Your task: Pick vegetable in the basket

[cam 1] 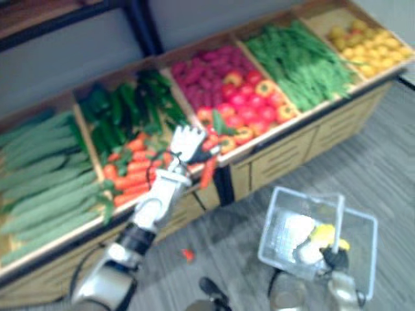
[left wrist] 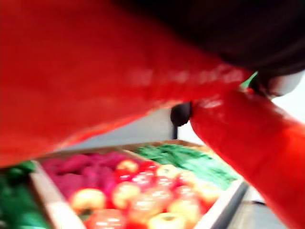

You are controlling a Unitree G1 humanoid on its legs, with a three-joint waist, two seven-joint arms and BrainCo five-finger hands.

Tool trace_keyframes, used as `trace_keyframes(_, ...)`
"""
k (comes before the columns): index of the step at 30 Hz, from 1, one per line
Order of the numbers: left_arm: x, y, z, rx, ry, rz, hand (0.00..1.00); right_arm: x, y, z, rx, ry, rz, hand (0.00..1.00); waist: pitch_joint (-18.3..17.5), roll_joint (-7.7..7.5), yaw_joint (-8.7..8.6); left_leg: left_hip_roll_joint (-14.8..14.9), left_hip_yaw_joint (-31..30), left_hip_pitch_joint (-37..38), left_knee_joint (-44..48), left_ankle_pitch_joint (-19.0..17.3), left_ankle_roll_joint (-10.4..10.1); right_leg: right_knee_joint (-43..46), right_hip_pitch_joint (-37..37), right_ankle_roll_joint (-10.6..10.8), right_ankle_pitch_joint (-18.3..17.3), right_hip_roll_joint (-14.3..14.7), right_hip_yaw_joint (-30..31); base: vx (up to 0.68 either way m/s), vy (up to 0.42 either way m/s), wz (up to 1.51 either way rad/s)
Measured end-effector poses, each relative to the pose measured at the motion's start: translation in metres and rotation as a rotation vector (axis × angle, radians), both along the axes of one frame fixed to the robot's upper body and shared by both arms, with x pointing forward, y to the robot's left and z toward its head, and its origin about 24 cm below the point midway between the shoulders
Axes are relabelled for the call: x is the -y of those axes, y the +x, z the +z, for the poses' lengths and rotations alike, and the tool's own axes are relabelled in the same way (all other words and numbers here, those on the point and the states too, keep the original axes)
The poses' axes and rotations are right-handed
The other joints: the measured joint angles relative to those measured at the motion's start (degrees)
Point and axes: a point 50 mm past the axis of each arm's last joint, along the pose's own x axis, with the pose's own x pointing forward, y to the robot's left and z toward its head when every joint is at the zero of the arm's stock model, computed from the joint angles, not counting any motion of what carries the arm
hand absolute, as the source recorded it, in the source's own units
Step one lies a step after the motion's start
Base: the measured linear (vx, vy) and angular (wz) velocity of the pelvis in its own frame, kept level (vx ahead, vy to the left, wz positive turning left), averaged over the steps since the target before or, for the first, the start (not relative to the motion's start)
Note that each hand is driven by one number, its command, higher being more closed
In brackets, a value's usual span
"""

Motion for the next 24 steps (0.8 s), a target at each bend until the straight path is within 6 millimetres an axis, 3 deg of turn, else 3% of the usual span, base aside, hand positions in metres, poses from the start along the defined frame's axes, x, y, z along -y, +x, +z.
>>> trace_keyframes(1, 0.001, -0.006, -0.005, -0.018, -0.05, -0.003, 1.0, -0.006, 0.002, 0.0, -0.001, 0.007, 0.023, 1.0, -0.4, -0.77, 0.71, 0.4, 2.3, 0.4, 0.9, -0.1, -0.6, -0.2, -0.1, 1.9, 1.3, -0.6, -1.3, 0.02, -0.062, -1.91)
trace_keyframes(2, 0.001, -0.014, -0.018, -0.07, -0.136, 0.005, 1.0, -0.019, 0.005, 0.001, 0.01, 0.026, 0.066, 1.0, -0.8, -1.46, 1.65, 2.7, 5.9, 0.8, 5.2, -1.8, -2.2, -2.8, -0.7, 7.3, 4.7, 1.4, -0.3, 0.09, -0.194, -1.88)
trace_keyframes(4, 0.007, -0.025, -0.039, -0.159, -0.24, 0.018, 1.0, -0.031, 0.011, 0.008, 0.038, 0.02, 0.134, 1.0, -1.0, -0.91, 1.78, 8.4, 10.8, 2.1, 12.9, -6.0, -3.5, -5.8, -0.7, 9.0, 5.3, 5.8, 3.5, 0.12, -0.256, -1.73)
trace_keyframes(5, 0.014, -0.032, -0.051, -0.206, -0.3, 0.015, 1.0, -0.036, 0.011, 0.01, 0.045, 0.014, 0.169, 1.0, -1.1, -0.37, 1.65, 12.9, 12.9, 3.2, 19.4, -8.8, -3.5, -6.2, -0.9, 9.2, 4.9, 8.6, 6.5, 0.09, -0.256, -1.54)
trace_keyframes(6, 0.023, -0.038, -0.062, -0.257, -0.371, 0.006, 1.0, -0.037, 0.007, 0.009, 0.039, 0.009, 0.191, 1.0, -1.4, 0.37, 1.72, 17.9, 12.3, 3.5, 26.8, -10.5, -1.8, -6.6, -1.2, 8.7, 3.0, 11.3, 9.6, 0.07, -0.241, -1.51)
trace_keyframes(7, 0.026, -0.042, -0.067, -0.283, -0.407, 0.003, 1.0, -0.037, 0.005, 0.009, 0.036, 0.007, 0.203, 1.0, -1.6, 0.71, 1.74, 20.7, 10.7, 3.3, 31.0, -10.4, -1.2, -6.6, -1.2, 8.6, 2.6, 12.8, 11.0, 0.07, -0.211, -1.58)
trace_keyframes(8, 0.029, -0.049, -0.078, -0.332, -0.474, 0.006, 1.0, -0.038, 0.004, 0.009, 0.03, 0.002, 0.231, 1.0, -1.6, 1.63, 1.86, 25.6, 4.9, 2.5, 38.6, -8.8, 1.4, -6.8, -1.0, 7.8, 2.1, 16.1, 13.8, 0.08, -0.179, -1.68)
trace_keyframes(9, 0.028, -0.059, -0.09, -0.387, -0.54, 0.022, 1.0, -0.041, 0.002, 0.007, 0.021, 0.007, 0.251, 1.0, -1.8, 2.54, 1.93, 28.1, -4.7, -0.1, 44.4, -5.1, 5.6, -8.1, -0.1, 7.2, 2.1, 19.4, 17.2, 0.09, -0.16, -1.74)
trace_keyframes(10, 0.027, -0.064, -0.096, -0.415, -0.575, 0.035, 1.0, -0.044, 0.002, 0.007, 0.018, 0.01, 0.263, 1.0, -2.0, 2.91, 2.07, 27.7, -10.5, -1.6, 46.6, -3.2, 5.2, -9.1, 0.3, 6.9, 2.3, 20.5, 19.0, 0.11, -0.076, -1.77)
trace_keyframes(11, 0.027, -0.073, -0.106, -0.461, -0.636, 0.059, 1.0, -0.044, 0.002, 0.007, 0.015, 0.002, 0.284, 1.0, -2.4, 3.61, 2.35, 24.1, -19.9, -4.2, 48.7, -7.5, -0.5, -10.7, 0.4, 6.6, 2.4, 21.8, 22.3, 0.16, -0.005, -1.71)
trace_keyframes(12, 0.028, -0.079, -0.111, -0.486, -0.688, 0.07, 1.0, -0.047, 0.002, 0.007, 0.014, 0.001, 0.297, 1.0, -2.6, 4.08, 3.23, 18.8, -25.8, -6.1, 48.4, -12.1, -1.4, -11.9, 0.5, 5.8, 2.9, 22.5, 25.6, 0.18, 0.026, -1.66)
trace_keyframes(15, 0.033, -0.091, -0.12, -0.521, -0.842, 0.088, 1.0, -0.06, 0.002, 0.005, -0.005, 0.022, 0.337, 1.0, -2.4, 3.65, 5.31, 9.0, -31.7, -8.4, 42.9, -19.4, -1.2, -13.9, 2.6, 4.5, 3.8, 24.1, 32.4, 0.23, 0.032, -1.37)
trace_keyframes(16, 0.035, -0.097, -0.124, -0.546, -0.932, 0.098, 1.0, -0.068, 0.005, 0.005, -0.002, 0.027, 0.368, 1.0, -2.0, 3.08, 6.39, 3.8, -36.4, -9.4, 36.5, -20.3, -1.9, -13.9, 3.4, 4.6, 3.8, 24.5, 36.5, 0.14, 0.063, -1.18)
trace_keyframes(17, 0.036, -0.098, -0.125, -0.55, -0.944, 0.099, 1.0, -0.07, 0.006, 0.006, -0.001, 0.027, 0.377, 1.0, -2.1, 3.12, 6.61, 2.8, -37.8, -9.7, 35.0, -20.3, -2.1, -13.9, 3.4, 4.6, 3.8, 24.6, 37.4, 0.16, 0.099, -1.5)
trace_keyframes(19, 0.032, -0.105, -0.13, -0.571, -1.029, 0.12, 1.0, -0.086, 0.018, 0.012, 0.033, 0.028, 0.453, 1.0, -2.2, 3.72, 8.18, -3.8, -48.4, -10.6, 21.3, -18.0, -3.8, -14.7, 3.1, 5.5, 4.3, 25.9, 45.6, 0.16, 0.169, -1.8)
trace_keyframes(21, 0.032, -0.107, -0.132, -0.583, -1.077, 0.127, 1.0, -0.091, 0.023, 0.015, 0.05, 0.028, 0.475, 1.0, -2.5, 4.59, 8.33, -4.0, -50.9, -10.7, 18.6, -13.9, -4.9, -15.0, 3.0, 6.5, 4.8, 27.3, 48.6, 0.16, 0.178, -1.43)
trace_keyframes(22, 0.032, -0.108, -0.133, -0.591, -1.127, 0.132, 1.0, -0.099, 0.028, 0.019, 0.071, 0.038, 0.493, 1.0, -3.0, 4.68, 8.33, -4.3, -49.4, -9.5, 18.6, -13.1, -3.4, -15.9, 3.6, 8.0, 5.6, 27.7, 51.9, 0.17, 0.161, -1.16)
trace_keyframes(24, 0.033, -0.103, -0.127, -0.576, -1.166, 0.112, 1.0, -0.103, 0.031, 0.023, 0.094, 0.045, 0.5, 1.0, -2.8, 3.1, 8.2, -4.6, -45.9, -8.6, 18.0, -13.2, -2.0, -16.4, 3.3, 10.0, 6.0, 27.0, 54.4, 0.23, 0.214, -0.91)
